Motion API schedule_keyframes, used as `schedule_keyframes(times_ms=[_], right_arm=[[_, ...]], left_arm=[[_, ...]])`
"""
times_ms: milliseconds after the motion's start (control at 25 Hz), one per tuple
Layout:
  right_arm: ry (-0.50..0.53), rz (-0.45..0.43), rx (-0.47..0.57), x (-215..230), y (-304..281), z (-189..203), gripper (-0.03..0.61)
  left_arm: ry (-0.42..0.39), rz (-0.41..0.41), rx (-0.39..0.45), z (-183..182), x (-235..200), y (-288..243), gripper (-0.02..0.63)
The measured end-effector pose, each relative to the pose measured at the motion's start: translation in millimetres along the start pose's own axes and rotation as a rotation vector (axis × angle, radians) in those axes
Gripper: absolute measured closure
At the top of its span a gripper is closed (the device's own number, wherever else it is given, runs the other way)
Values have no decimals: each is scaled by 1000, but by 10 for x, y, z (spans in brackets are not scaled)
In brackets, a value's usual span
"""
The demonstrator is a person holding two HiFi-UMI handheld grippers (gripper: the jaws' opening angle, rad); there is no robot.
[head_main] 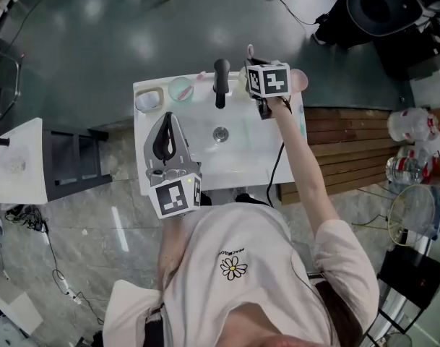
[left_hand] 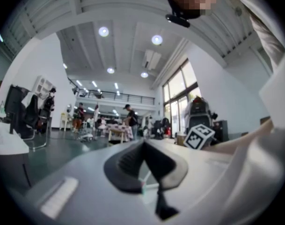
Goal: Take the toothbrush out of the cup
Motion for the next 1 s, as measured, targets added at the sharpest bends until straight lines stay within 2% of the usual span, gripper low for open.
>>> schedule_keyframes(times_ms=[160,320,440,640,1000], right_arm=[[18,27,171,-101,535,-102,555],[80,97,390,-285,1304,-106,555],[66,151,494,-412,1782,5,555],[10,189,571,-528,2236,208,554],[-4,204,564,-392,2298,285,554]], left_arm=[[49,36,19,-62,69,-46,606],[-25,88,53,-196,255,-120,606],[-17,111,86,-284,374,-173,606],[-34,143,86,-278,558,-218,606],[-18,154,76,-237,650,-222,606]])
Point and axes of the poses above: the fingertips, and each gripper's own axes: y backward along the fingers, x to its right, z out of its underside, the point moved 10 cm from there along y, backward along the fingers, and after that the axes turned 9 degrees about y, right-handed, at the moved point
